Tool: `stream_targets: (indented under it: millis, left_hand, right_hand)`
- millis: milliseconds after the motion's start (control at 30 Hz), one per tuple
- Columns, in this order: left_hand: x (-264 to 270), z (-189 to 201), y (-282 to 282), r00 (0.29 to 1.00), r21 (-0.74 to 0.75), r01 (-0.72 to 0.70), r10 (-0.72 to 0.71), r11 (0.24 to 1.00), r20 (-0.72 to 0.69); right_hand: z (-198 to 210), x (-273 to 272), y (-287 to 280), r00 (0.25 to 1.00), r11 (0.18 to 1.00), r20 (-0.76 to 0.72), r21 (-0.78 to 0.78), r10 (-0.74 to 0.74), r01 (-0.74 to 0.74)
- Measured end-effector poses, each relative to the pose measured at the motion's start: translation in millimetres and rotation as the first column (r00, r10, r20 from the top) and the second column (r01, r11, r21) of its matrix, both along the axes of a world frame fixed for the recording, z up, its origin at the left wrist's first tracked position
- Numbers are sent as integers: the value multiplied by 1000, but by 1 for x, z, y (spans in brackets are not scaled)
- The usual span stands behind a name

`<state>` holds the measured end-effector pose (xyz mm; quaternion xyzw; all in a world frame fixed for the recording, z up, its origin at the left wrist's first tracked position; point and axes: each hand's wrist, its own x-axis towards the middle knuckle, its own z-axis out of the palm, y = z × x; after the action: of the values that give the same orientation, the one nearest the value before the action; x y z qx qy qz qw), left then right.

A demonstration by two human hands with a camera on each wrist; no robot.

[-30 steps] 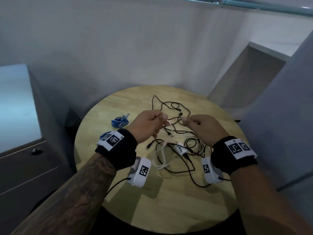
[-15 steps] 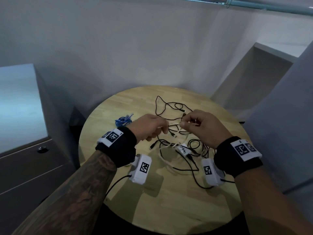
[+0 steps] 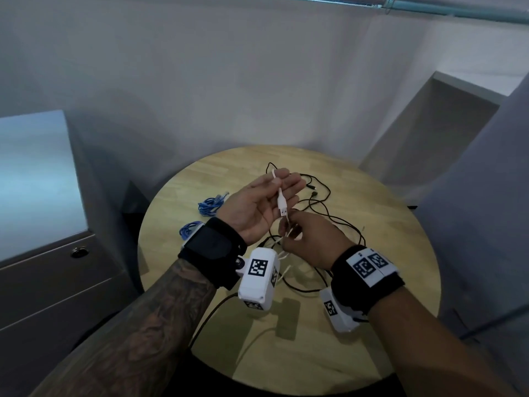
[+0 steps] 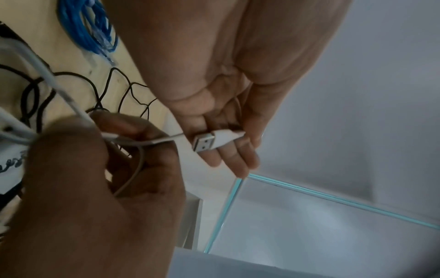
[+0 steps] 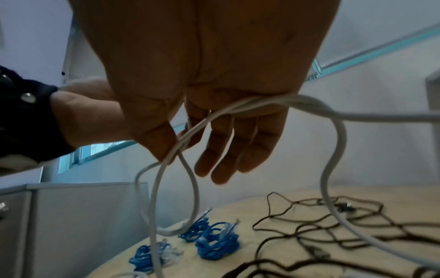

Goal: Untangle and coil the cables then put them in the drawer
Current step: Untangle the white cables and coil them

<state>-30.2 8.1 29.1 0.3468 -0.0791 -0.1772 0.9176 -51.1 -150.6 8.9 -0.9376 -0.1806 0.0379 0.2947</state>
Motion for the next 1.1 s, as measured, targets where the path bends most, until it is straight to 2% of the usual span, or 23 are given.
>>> stream_targets:
  millis: [100, 167, 233, 267, 300, 367, 433, 467, 500, 600, 667, 700, 733, 800, 867, 1000, 1100]
  left_hand:
    - [3, 0, -2, 995, -35, -95, 95, 995, -3]
    - [8, 0, -1, 982, -31, -187, 188, 982, 5]
    - [10, -4, 1, 942, 130, -323, 306, 938, 136]
    - [11, -7, 3, 901, 260, -412, 349, 873, 258]
    - [12, -11, 6, 848, 390, -502, 350, 772, 399]
    - [14, -18, 12, 760, 581, -607, 184, 542, 623]
    - [16, -24, 17, 743, 713, -601, -75, 362, 665]
    - [16, -25, 19, 759, 766, -563, -171, 311, 628]
    - [16, -26, 20, 790, 816, -497, -235, 295, 566]
    - [7, -23, 17, 874, 896, -270, -302, 352, 381]
    - [3, -18, 16, 890, 904, -252, -284, 347, 357]
    - [4, -16, 17, 907, 885, -251, -225, 392, 357]
    - [5, -13, 19, 930, 843, -243, -131, 479, 342]
    - [11, -7, 26, 966, 720, -226, 59, 656, 250]
    - [15, -3, 31, 977, 594, -215, 164, 775, 140]
    - [17, -3, 35, 968, 434, -232, 250, 871, 14]
    - [17, -2, 39, 971, 331, -214, 238, 919, -33]
  right_hand:
    - [-7, -3, 7, 990, 1000, -141, -7, -15, 14]
    - [-11, -7, 10, 982, 998, -179, -25, 51, -56]
    - [-11, -12, 10, 975, 988, -169, -29, 144, -151]
    - [-8, -14, 10, 970, 979, -155, -51, 187, -197]
    - [-5, -16, 10, 966, 969, -137, -86, 220, -233]
    - [6, -19, 8, 968, 965, -103, -110, 228, -239]
    - [17, -15, -2, 986, 985, -24, -39, 167, -168]
    - [22, -11, -9, 992, 992, 38, 9, 122, -122]
    - [26, -8, -16, 993, 996, 97, 49, 70, -75]
    - [27, 3, -38, 980, 989, 182, 137, -82, 58]
    - [22, 10, -52, 973, 971, 168, 202, -159, 124]
    - [21, 12, -59, 973, 958, 136, 245, -186, 149]
    - [21, 13, -65, 975, 941, 95, 294, -202, 167]
    - [22, 14, -73, 977, 906, 21, 379, -210, 187]
    - [23, 12, -74, 980, 893, -47, 407, -192, 195]
    - [19, 9, -71, 953, 860, -233, 426, -195, 280]
    - [19, 14, -73, 951, 876, -200, 380, -236, 297]
